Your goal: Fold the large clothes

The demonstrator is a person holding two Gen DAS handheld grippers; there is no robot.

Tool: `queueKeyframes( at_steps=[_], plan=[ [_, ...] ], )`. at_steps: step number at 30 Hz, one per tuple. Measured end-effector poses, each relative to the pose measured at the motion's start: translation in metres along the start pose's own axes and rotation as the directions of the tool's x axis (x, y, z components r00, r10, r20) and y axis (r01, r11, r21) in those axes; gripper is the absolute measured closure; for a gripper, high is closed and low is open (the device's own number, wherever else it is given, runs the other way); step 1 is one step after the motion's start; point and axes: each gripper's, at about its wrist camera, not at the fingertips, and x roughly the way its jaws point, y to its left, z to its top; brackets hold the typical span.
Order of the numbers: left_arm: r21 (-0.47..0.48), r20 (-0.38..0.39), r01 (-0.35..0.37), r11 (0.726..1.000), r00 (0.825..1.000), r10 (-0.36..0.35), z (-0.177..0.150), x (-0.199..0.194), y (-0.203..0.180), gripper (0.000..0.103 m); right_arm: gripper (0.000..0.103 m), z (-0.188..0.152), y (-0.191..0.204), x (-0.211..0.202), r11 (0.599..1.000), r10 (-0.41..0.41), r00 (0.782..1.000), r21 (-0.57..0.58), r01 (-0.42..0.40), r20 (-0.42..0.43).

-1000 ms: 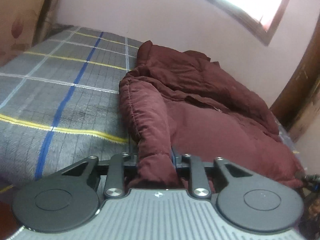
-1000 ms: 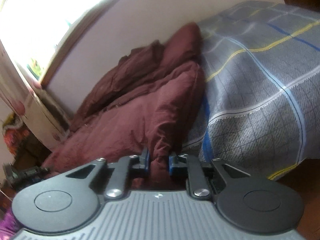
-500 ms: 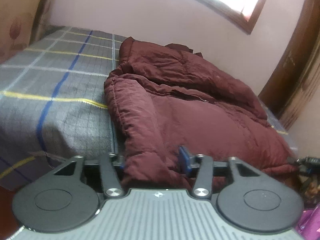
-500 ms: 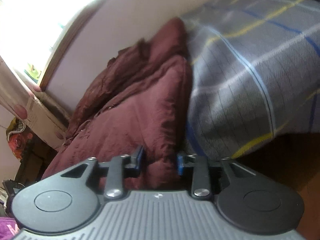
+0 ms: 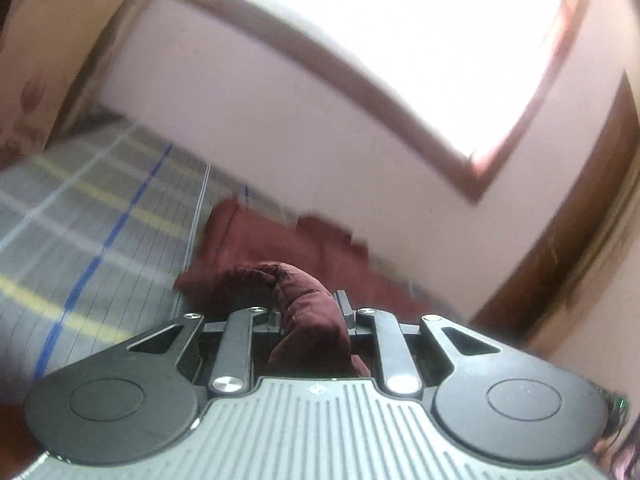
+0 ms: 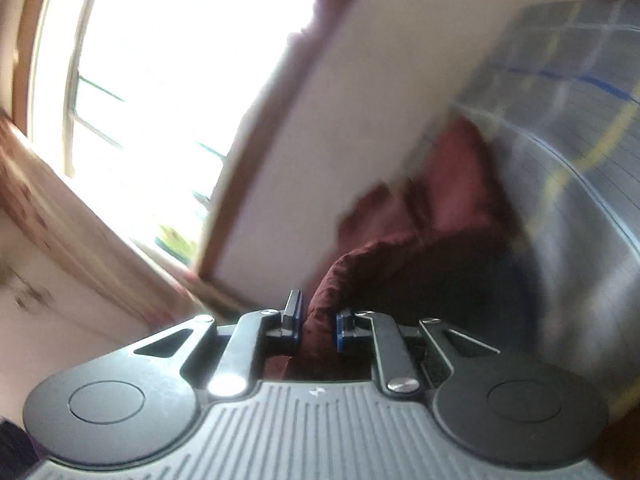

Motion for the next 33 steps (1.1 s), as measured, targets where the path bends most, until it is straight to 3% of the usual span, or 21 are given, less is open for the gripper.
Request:
queueKeyframes(
  at_steps=[3,7,12,15,16,17,18,19,20,21,24,25,26,27,28,29,31,33],
  plan=[
    [-0.04,0.054,-0.013,0.999,0.998,0.015,0.029,0.031,-0.006,0.082,0.088,0.032,-0.008,0.024,0.997,0.013,0.999,0.078,-0.017,0.053],
    [-0.009,0.085,-0.048,0.999,0.995,0.048,0.059,0.09,-0.014,0.081,0.087,0.073,-0.036,0.067,0.985,-0.058,0.994,0.169,0.042,0.091],
    [0.06,0.061,-0.147,0.987,0.988,0.144,0.071,0.169,-0.016,0.075,0.084,0.11,-0.073,0.134,0.959,-0.189,0.98,0.227,0.171,0.063],
    [0.03,0.023,-0.173,0.984,0.985,0.173,0.07,0.199,-0.006,0.065,0.079,0.119,-0.095,0.163,0.942,-0.246,0.969,0.24,0.233,0.025],
    [0.005,0.013,-0.178,0.984,0.984,0.178,0.07,0.203,-0.002,0.054,0.074,0.12,-0.096,0.169,0.936,-0.269,0.963,0.239,0.258,0.015],
    [-0.001,0.021,-0.175,0.984,0.984,0.175,0.069,0.204,0.0,0.038,0.07,0.117,-0.091,0.171,0.94,-0.269,0.963,0.222,0.259,0.013],
    [0.014,0.056,-0.18,0.984,0.982,0.179,0.068,0.201,-0.002,0.029,0.061,0.116,-0.086,0.17,0.95,-0.258,0.966,0.19,0.248,0.027],
    [0.037,0.098,-0.196,0.98,0.976,0.192,0.066,0.195,-0.004,0.012,0.048,0.112,-0.078,0.165,0.96,-0.243,0.968,0.155,0.232,0.058],
    [0.072,0.148,-0.214,0.974,0.968,0.201,0.065,0.188,-0.01,0.002,0.038,0.107,-0.07,0.158,0.968,-0.231,0.968,0.12,0.219,0.097],
    [0.107,0.185,-0.22,0.97,0.963,0.198,0.063,0.182,-0.017,0.002,0.022,0.105,-0.063,0.151,0.975,-0.217,0.966,0.082,0.208,0.14],
    [0.245,0.202,-0.194,0.95,0.969,0.145,0.058,0.169,-0.049,0.005,0.022,0.1,-0.034,0.14,0.981,-0.171,0.97,-0.058,0.183,0.175],
    [0.302,0.189,-0.177,0.937,0.974,0.123,0.055,0.169,-0.061,0.014,0.025,0.095,-0.02,0.143,0.969,-0.172,0.973,-0.15,0.195,0.153],
    [0.367,0.165,-0.15,0.918,0.982,0.095,0.051,0.173,-0.075,0.03,0.038,0.088,-0.003,0.149,0.938,-0.189,0.973,-0.269,0.218,0.13],
    [0.433,0.127,-0.124,0.893,0.989,0.076,0.045,0.18,-0.091,0.039,0.054,0.076,0.016,0.161,0.874,-0.232,0.967,-0.415,0.253,0.103],
    [0.481,0.088,-0.098,0.871,0.994,0.063,0.039,0.188,-0.106,0.058,0.069,0.061,0.034,0.178,0.781,-0.292,0.953,-0.556,0.284,0.076],
    [0.528,0.04,-0.061,0.847,0.998,0.048,0.031,0.199,-0.12,0.064,0.076,0.047,0.046,0.193,0.714,-0.329,0.943,-0.638,0.287,0.055],
    [0.618,-0.029,-0.006,0.786,0.999,0.031,0.018,0.224,-0.144,0.064,0.088,0.022,0.061,0.226,0.589,-0.389,0.921,-0.766,0.257,0.011],
    [0.722,-0.028,-0.011,0.692,0.999,0.045,0.005,0.249,-0.161,0.066,0.09,0.001,0.068,0.259,0.444,-0.438,0.899,-0.864,0.237,0.021]
  ],
)
